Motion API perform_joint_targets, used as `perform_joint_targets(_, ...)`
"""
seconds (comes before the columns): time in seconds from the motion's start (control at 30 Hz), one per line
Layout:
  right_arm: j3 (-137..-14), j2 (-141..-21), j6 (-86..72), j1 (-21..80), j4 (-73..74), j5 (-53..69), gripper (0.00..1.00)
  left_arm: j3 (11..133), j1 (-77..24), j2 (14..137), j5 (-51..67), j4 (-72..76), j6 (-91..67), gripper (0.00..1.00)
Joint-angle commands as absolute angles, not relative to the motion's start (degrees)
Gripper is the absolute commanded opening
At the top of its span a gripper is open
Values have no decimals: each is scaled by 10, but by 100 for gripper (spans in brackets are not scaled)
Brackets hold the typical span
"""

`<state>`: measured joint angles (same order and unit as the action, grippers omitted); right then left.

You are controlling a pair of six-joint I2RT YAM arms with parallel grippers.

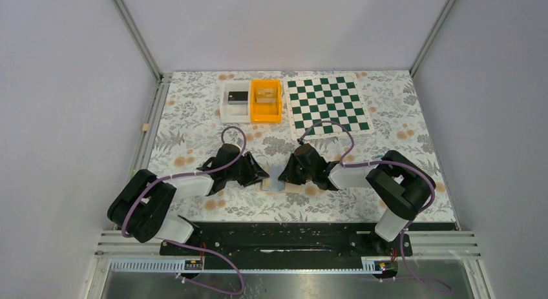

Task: Take the credit cards out of the card holder
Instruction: Remove the credit card from the card holder.

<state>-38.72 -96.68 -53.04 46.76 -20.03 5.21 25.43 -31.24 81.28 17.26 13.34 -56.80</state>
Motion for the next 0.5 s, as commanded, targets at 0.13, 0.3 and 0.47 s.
perform_joint_targets(0.13, -381, -972, -534, 471, -179, 71, 17, 261, -316, 800, 180, 174, -559, 33)
perform_joint_targets(0.3, -378, -970, -535, 470, -181, 71, 17, 244, -315, 823, 206, 227, -572, 24)
perform_joint_targets(0.47, -376, -964, -532, 467, -180, 72, 21, 232, -315, 813, 219, 249, -574, 3)
